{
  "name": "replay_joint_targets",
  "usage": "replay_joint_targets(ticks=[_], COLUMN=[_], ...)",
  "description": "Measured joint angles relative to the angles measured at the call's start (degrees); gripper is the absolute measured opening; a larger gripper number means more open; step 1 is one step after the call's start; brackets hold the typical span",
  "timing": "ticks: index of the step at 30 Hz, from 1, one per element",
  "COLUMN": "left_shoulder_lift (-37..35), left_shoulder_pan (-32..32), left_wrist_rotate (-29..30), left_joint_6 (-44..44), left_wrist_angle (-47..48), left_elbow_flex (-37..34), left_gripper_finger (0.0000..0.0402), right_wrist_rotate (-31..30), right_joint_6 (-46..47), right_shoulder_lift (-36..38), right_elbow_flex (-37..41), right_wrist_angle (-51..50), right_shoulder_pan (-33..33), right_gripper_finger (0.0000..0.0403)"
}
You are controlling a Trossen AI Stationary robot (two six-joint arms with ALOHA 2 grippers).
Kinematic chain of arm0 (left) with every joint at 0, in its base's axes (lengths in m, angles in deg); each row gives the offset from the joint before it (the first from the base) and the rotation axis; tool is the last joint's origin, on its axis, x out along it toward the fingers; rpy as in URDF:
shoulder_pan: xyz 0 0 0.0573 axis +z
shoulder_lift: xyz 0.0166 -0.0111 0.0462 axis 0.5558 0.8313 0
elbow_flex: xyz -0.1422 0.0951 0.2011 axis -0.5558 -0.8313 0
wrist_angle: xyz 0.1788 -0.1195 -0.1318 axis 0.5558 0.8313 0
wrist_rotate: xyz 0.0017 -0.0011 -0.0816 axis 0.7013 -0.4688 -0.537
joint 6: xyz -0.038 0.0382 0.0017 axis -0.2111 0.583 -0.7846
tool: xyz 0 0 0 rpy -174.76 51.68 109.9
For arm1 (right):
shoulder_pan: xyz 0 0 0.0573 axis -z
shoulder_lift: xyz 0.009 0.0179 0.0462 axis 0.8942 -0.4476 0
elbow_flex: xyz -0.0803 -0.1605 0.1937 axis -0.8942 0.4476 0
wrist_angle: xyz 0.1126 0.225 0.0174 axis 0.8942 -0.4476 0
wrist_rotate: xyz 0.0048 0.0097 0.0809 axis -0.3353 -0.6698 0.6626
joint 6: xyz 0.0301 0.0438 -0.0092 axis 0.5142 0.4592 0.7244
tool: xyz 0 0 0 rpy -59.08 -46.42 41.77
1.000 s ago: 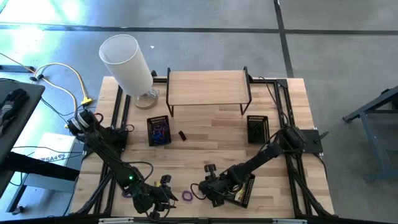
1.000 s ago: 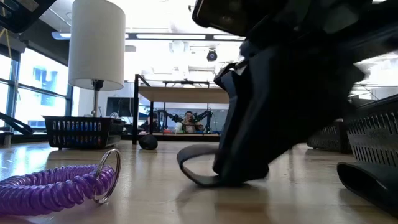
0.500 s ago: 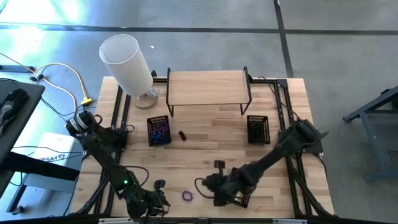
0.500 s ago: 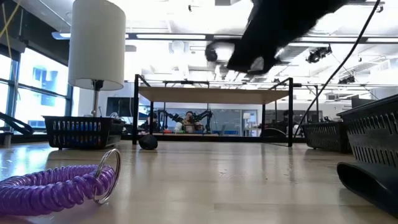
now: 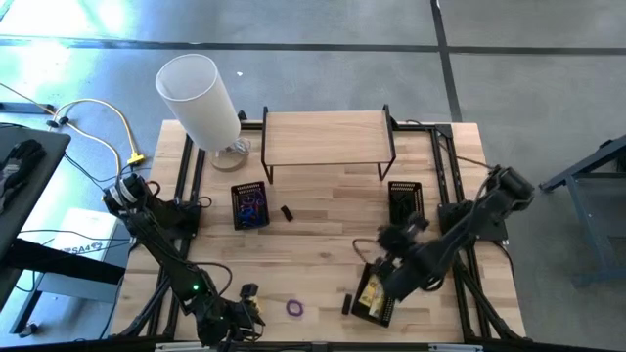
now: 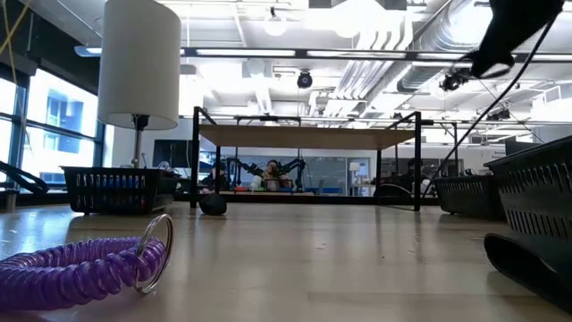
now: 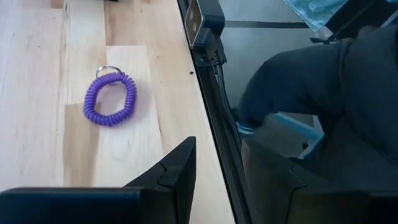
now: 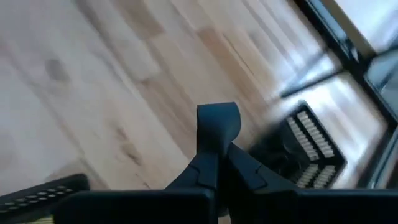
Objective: Pick & Place Office Desk Supplies
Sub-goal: Put the bottom left rubber band into the top right bin, then put the crayon box into the bottom bin
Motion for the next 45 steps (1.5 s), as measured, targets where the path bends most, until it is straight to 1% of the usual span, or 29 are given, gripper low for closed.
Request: replay_joint_targets(ticks=[3,5,7,10,12,14,17,20,23,25,28,33,36,38,41,45], left_shoulder_lift=[0.0,0.0,0.0,0.0,0.0,0.0,0.0,0.0,0.0,0.0,0.0,0.0,0.0,0.0,0.0,0.0], left_shoulder_pan=[0.39,0.92,1.62,2.46,2.85,2.95,3.2,3.59,3.63,3.56,3.34,3.15,3.49,3.74,4.05,3.89], left_wrist_rotate=[0.02,0.02,0.04,0.04,0.04,0.04,0.01,0.02,0.02,-0.31,-0.55,-0.56,-0.57,-0.61,-0.86,-4.35], left_joint_6=[1.21,2.3,3.22,3.64,3.64,3.88,4.08,4.05,3.63,2.89,0.68,-2.24,-2.36,-2.37,-2.45,0.59], left_wrist_angle=[-0.06,-0.01,-0.03,0.2,0.2,0.27,0.17,-0.55,-0.52,-0.52,-0.54,-0.74,-0.86,-0.93,-0.85,-0.69], left_elbow_flex=[0.0,0.0,0.0,0.0,0.0,-0.02,-0.02,-0.04,-0.03,-0.04,-0.04,-0.04,-0.04,-0.04,-0.04,-0.02], left_gripper_finger=[0.0124,0.0124,0.0124,0.0124,0.0124,0.0124,0.0124,0.0124,0.0124,0.0124,0.0124,0.0124,0.0124,0.0124,0.0124,0.0124], right_wrist_rotate=[2.28,3.5,5.29,7.83,9.23,10.91,14.72,17.07,18.64,20.53,21.9,21.38,19.22,17.9,16.57,16.95], right_joint_6=[4.45,7.04,9.12,9.2,9.18,9.24,9.34,7.52,4.9,2.3,0.23,-0.56,-0.75,-1.29,-1.95,-5.8], right_shoulder_lift=[6.47,12.23,17.81,24.36,26.59,27.45,27.51,27.15,26.73,26.66,26.44,26.46,26.78,27.27,28.45,30.15], right_elbow_flex=[6.65,12.89,19.99,29.1,33.07,35.45,37.3,37.86,37.82,37.81,37.8,37.8,37.8,37.78,37.78,37.78], right_wrist_angle=[-2.11,0.03,4.39,14.72,18.19,19.19,20.44,21.62,23.6,25.21,26.69,27.27,27.18,27.32,28.2,35.16], right_shoulder_pan=[1.29,3.32,5.2,8.29,10.96,13.76,17.47,20.56,22.91,23.93,25.11,25.45,25.46,25.46,25.27,23.26], right_gripper_finger=[0.0004,0.0004,0.0004,0.0004,0.0003,0.0004,0.0004,0.0007,0.0026,0.0051,0.0098,0.018,0.0212,0.0219,0.0218,0.0214])
